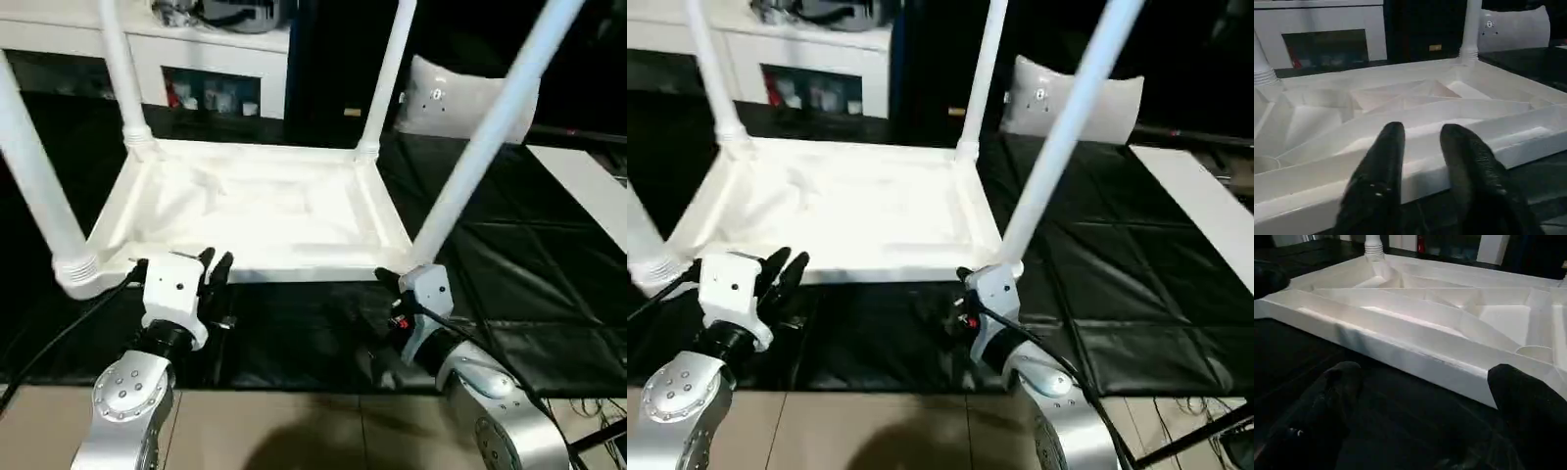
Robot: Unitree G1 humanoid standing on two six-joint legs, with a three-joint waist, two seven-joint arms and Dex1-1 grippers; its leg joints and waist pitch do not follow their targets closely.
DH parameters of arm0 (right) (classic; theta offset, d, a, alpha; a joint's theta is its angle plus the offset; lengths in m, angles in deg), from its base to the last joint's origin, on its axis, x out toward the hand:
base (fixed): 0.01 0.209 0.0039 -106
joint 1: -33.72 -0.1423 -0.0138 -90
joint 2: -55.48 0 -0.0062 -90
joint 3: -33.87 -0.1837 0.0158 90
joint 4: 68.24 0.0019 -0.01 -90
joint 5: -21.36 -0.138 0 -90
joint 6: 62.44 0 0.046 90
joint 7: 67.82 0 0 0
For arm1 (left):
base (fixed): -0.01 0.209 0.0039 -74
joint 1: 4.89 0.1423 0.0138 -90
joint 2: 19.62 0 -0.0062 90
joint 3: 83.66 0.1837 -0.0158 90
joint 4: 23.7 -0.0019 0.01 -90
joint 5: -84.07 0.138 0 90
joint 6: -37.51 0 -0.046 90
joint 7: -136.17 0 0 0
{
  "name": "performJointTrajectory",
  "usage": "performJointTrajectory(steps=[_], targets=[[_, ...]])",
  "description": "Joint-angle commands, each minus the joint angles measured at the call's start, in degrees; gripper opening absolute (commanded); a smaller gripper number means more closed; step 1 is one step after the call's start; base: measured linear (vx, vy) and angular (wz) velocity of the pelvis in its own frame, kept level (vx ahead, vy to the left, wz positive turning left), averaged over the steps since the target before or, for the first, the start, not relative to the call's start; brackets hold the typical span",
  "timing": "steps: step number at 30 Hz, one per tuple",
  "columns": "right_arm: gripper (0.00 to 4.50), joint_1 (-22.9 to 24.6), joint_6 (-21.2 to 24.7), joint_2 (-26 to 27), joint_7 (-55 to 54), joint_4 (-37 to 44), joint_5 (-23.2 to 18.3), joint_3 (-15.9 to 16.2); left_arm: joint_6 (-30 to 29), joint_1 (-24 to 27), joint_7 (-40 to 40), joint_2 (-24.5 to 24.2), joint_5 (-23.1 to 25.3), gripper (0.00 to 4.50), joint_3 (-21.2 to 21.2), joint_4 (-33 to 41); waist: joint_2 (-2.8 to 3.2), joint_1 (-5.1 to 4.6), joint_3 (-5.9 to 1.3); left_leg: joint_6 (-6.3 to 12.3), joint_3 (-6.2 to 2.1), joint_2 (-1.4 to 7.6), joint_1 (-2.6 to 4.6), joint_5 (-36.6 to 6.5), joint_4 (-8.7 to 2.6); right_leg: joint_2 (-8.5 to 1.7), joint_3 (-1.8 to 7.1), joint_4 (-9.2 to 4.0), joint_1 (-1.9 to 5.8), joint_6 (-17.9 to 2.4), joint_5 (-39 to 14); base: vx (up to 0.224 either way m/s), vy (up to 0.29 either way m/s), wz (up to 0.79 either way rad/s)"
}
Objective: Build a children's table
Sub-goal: Rotate leg to tighten, then rotate table base
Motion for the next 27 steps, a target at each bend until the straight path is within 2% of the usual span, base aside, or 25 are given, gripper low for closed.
performJointTrajectory(steps=[1, 5, 6, 7, 9, 11, 12, 13, 14, 16, 17, 18, 19, 20, 21, 22, 23, 24, 27], targets=[[4.50, -0.6, -0.5, -0.5, 0.1, -0.2, 0.2, -0.2, 0.3, -0.8, -0.4, -0.2, -0.2, 1.58, 0.8, -0.3, 0.85, 0.03, -1.12, 0.36, -1.58, 4.05, -1.07, -14.2, -5.90, -4.98, 3.64, -6.05, 1.04, -5.7, -23.9, 0.000, 0.000, 0.00], [4.50, -0.7, -0.5, -0.5, 0.1, -0.2, 0.1, -0.2, -0.2, -0.5, -0.3, 0.2, -1.3, 1.90, 0.4, -0.1, 0.82, 0.02, -1.38, 0.44, -1.60, 4.13, -1.42, -12.3, -5.94, -4.84, 3.56, -5.71, 1.07, -6.1, -20.4, 0.000, 0.000, 0.00], [4.50, -0.7, -0.5, -0.5, 0.1, -0.2, 0.1, -0.2, -0.5, -0.4, -0.2, 0.4, -1.7, 2.03, 0.2, 0.0, 0.88, 0.02, -1.65, 0.62, -1.56, 4.19, -1.51, -10.5, -5.84, -4.79, 3.56, -5.29, 1.19, -7.2, -16.2, 0.000, 0.000, 0.00], [4.50, -0.7, -0.6, -0.5, 0.1, -0.3, 0.1, -0.1, -0.6, -0.3, -0.2, 0.4, -1.9, 2.17, 0.2, 0.1, 0.80, 0.05, -1.73, 0.75, -1.51, 4.20, -1.57, -9.7, -5.81, -4.78, 3.57, -5.17, 1.25, -7.6, -14.6, 0.000, 0.000, 0.00], [4.50, -0.7, -0.6, -0.5, 0.0, -0.3, 0.0, 0.0, -0.6, -0.3, -0.1, 0.3, -2.0, 2.23, 0.2, 0.1, 1.00, 0.16, -2.21, 1.53, -1.35, 4.25, -1.72, -4.5, -5.51, -4.73, 3.47, -4.33, 1.60, -9.7, -5.6, 0.000, 0.000, 0.00], [4.50, -0.8, -0.6, -0.4, 0.0, -0.4, 0.1, 0.1, -0.6, -0.2, -0.2, 0.0, -1.8, 2.35, 0.3, 0.1, 0.98, 0.16, -2.63, 2.22, -1.31, 4.15, -1.87, -0.5, -5.15, -4.65, 3.38, -3.71, 1.90, -10.7, 0.3, 0.000, 0.000, 0.00], [4.50, -1.0, -0.5, -0.4, -0.1, -0.5, 0.1, 0.1, -0.7, -0.3, 0.0, -0.1, -1.7, 2.49, 0.2, 0.0, 0.91, 0.18, -2.86, 3.62, -1.16, 3.98, -2.06, 4.5, -4.80, -4.54, 3.28, -3.16, 2.09, -12.1, 7.7, 0.000, 0.000, 0.00], [4.50, -1.0, -0.5, -0.4, -0.1, -0.6, 0.1, 0.1, -0.7, -0.3, 0.1, 0.0, -1.7, 2.61, 0.1, 0.0, 0.93, 0.22, -2.80, 4.05, -1.10, 3.99, -2.07, 5.0, -4.82, -4.57, 3.26, -3.12, 2.10, -12.5, 8.6, 0.000, 0.000, 0.00], [4.50, -1.4, -0.2, -0.4, -0.2, -0.7, 0.2, 0.0, -1.0, -0.5, 0.9, 0.3, -1.7, 2.65, -0.5, -0.3, 0.95, 0.24, -2.63, 4.59, -0.97, 4.08, -1.99, 4.3, -4.89, -4.61, 3.20, -3.24, 2.03, -13.1, 8.0, 0.000, 0.000, 0.00], [4.50, -2.0, 0.2, -0.4, -0.2, -0.8, 0.2, 0.0, -1.5, -0.8, 2.2, 0.9, -2.5, 2.69, -2.0, -0.7, 1.10, 0.23, -2.35, 4.40, -0.87, 4.26, -2.03, 1.4, -5.15, -4.78, 3.21, -3.53, 2.09, -13.5, 4.3, 0.000, 0.000, 0.00], [4.50, -2.1, 0.3, -0.5, -0.2, -0.8, 0.2, 0.0, -1.6, -0.8, 2.3, 1.0, -2.7, 2.80, -2.2, -0.7, 1.02, 0.20, -2.28, 4.07, -0.78, 4.31, -2.02, 0.0, -5.19, -4.77, 3.23, -3.68, 2.07, -13.4, 2.6, 0.000, 0.000, 0.00], [4.50, -2.3, 0.3, -0.7, -0.1, -0.9, 0.4, 0.1, -1.8, -0.7, 2.8, 1.3, -2.8, 2.95, -2.7, -0.8, 1.01, 0.21, -2.02, 3.04, -0.68, 4.44, -1.85, -3.5, -5.41, -4.78, 3.34, -4.07, 1.86, -12.8, -2.1, 0.000, 0.000, 0.00], [4.50, -2.6, 0.4, -0.9, -0.2, -1.0, 0.7, 0.1, -2.2, -0.4, 3.4, 1.6, -3.1, 2.95, -3.3, -0.8, 1.00, 0.23, -1.98, 2.72, -0.66, 4.47, -1.83, -4.3, -5.46, -4.77, 3.36, -4.16, 1.85, -12.5, -3.2, 0.000, 0.000, 0.00], [4.50, -3.2, 0.6, -1.1, -0.6, -1.2, 0.9, -0.5, -2.7, 0.5, 4.6, 2.5, -3.9, 3.03, -4.7, -0.7, 1.42, 0.29, -1.98, 2.33, -0.71, 4.48, -1.76, -4.7, -5.46, -4.79, 3.39, -4.15, 1.79, -12.3, -3.7, 0.000, 0.000, 0.00], [4.50, -4.3, 0.7, -1.5, -1.6, -2.3, 1.2, -2.0, -3.1, 1.8, 5.4, 3.2, -4.8, 3.03, -6.1, -0.6, 1.09, 0.18, -1.94, 1.76, -0.66, 4.41, -1.86, -5.7, -5.45, -4.79, 3.44, -4.33, 1.80, -11.8, -5.6, 0.000, 0.000, 0.00], [4.50, -4.4, 0.8, -1.5, -1.8, -2.5, 1.3, -2.3, -3.1, 2.0, 5.6, 3.3, -5.0, 3.03, -6.4, -0.6, 1.00, 0.09, -1.90, 1.66, -0.65, 4.37, -1.96, -5.8, -5.51, -4.76, 3.47, -4.42, 1.79, -11.6, -6.2, 0.000, 0.000, 0.00], [4.50, -5.1, 0.7, -1.5, -2.4, -3.3, 1.0, -3.4, -3.0, 2.7, 5.6, 3.4, -5.3, 3.03, -6.8, -0.4, 1.37, 0.15, -1.94, 1.53, -0.71, 4.35, -1.90, -5.9, -5.51, -4.72, 3.45, -4.38, 1.77, -11.4, -6.4, 0.000, 0.000, 0.00], [4.50, -6.4, 0.6, -1.8, -2.9, -4.9, 0.6, -5.1, -2.5, 3.8, 5.7, 3.5, -5.6, 3.03, -7.5, 0.1, 1.35, 0.12, -1.94, 1.54, -0.60, 4.29, -1.82, -6.1, -5.46, -4.59, 3.52, -4.51, 1.57, -10.9, -6.7, 0.000, 0.000, 0.00], [4.50, -8.9, -0.4, -3.8, -2.7, -8.5, 1.1, -7.1, -1.9, 5.7, 6.1, 4.1, -6.1, 3.03, -8.4, 1.4, 1.31, 0.04, -2.02, 1.61, -0.61, 4.30, -1.85, -6.0, -5.40, -4.49, 3.38, -4.43, 1.60, -11.1, -6.0, 0.000, 0.000, 0.00]])
